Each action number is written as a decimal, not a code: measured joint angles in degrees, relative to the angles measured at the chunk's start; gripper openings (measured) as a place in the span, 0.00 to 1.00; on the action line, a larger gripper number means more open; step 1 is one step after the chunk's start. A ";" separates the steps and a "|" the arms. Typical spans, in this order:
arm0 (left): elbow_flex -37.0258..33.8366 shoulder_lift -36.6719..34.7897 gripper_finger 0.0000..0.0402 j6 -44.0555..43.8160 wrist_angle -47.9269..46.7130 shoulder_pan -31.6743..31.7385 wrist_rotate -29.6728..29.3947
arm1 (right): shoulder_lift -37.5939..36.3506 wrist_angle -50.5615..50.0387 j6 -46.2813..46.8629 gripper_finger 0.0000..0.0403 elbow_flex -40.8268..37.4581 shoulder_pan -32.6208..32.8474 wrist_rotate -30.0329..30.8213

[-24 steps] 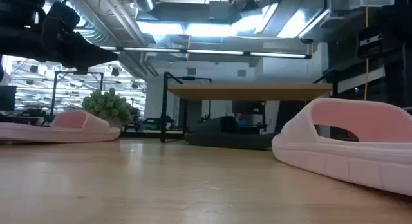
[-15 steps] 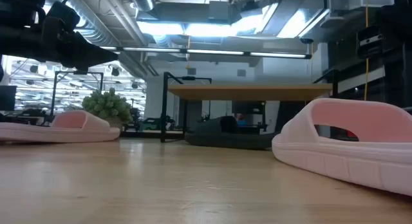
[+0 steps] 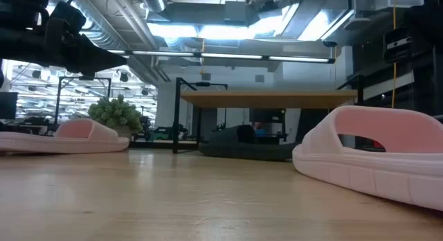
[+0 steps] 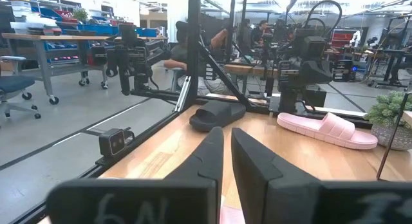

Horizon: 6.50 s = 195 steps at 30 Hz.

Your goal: Pick and place slides into the shelf

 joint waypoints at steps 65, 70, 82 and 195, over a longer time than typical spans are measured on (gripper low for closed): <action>0.01 -0.02 0.00 0.00 0.00 0.00 0.02 | -0.02 0.00 0.00 0.09 0.02 0.00 0.02; 0.00 -0.01 0.00 0.00 0.00 0.00 0.01 | -0.01 0.00 0.00 0.09 0.01 0.00 0.00; -0.01 0.00 0.00 0.00 0.00 0.00 0.01 | -0.01 0.00 0.00 0.09 0.00 0.00 0.00; 26.78 39.21 0.00 -3.41 -3.98 -0.03 9.27 | 23.76 -5.81 0.02 0.00 19.53 -7.01 14.60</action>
